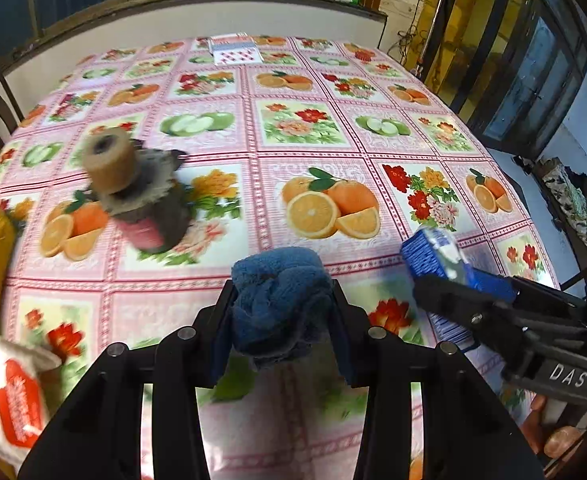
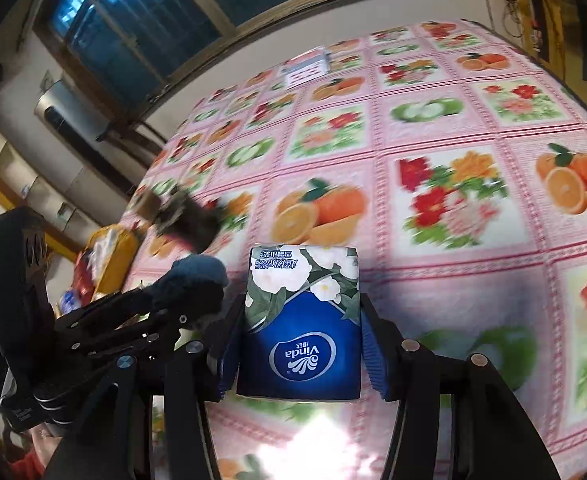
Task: Organize soft objects
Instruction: 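Carry the tissue pack and blue towel into the tray with both tools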
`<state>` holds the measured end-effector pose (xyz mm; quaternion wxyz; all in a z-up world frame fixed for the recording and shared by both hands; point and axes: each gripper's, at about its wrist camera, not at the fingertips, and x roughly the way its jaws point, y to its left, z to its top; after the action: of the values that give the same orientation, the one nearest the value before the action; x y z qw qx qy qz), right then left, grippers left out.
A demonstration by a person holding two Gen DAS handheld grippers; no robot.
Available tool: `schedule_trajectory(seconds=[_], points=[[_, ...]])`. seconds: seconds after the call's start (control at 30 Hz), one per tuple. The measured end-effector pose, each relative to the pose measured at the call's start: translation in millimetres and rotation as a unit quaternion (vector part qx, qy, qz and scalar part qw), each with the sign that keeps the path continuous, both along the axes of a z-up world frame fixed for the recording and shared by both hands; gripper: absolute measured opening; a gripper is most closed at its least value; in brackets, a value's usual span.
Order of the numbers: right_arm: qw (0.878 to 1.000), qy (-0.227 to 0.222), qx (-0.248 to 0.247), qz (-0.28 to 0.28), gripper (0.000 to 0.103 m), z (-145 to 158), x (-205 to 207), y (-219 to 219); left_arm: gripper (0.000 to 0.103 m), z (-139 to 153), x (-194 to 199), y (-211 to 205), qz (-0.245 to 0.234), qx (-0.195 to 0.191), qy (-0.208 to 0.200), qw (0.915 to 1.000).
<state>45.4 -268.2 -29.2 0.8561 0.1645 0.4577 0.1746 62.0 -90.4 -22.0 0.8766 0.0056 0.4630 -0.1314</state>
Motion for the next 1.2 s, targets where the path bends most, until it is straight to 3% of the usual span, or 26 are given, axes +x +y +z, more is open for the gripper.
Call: schedule_trajectory(seconds=[0.3,0.47,0.67,0.93,1.03,1.2], points=[[0.997,-0.034,0.006,0.067,0.054,30.0,-17.2,91.3,0.04,24.1,-36.0,75.2,0.053,0.002,-0.049,0.9974],[0.992,-0.045,0.006,0.121,0.054,43.8,-13.9,157.2,0.04,35.4,-49.6,134.2,0.112,0.009,-0.076,0.9908],[0.984,-0.05,0.014,0.173,0.054,53.3,2.4,240.0,0.04,39.4,-54.4,207.3,0.177,-0.007,-0.075,0.9813],[0.974,-0.054,0.001,0.221,0.054,55.2,24.1,342.1,0.04,39.6,-60.2,298.0,0.27,0.002,-0.084,0.9591],[0.972,-0.059,-0.017,0.228,0.054,50.5,30.2,370.6,0.04,34.7,-61.4,324.5,0.305,0.026,-0.089,0.9479],[0.971,-0.055,-0.049,0.227,0.054,39.1,41.0,405.4,0.04,24.7,-61.0,357.1,0.337,0.031,-0.082,0.9372]])
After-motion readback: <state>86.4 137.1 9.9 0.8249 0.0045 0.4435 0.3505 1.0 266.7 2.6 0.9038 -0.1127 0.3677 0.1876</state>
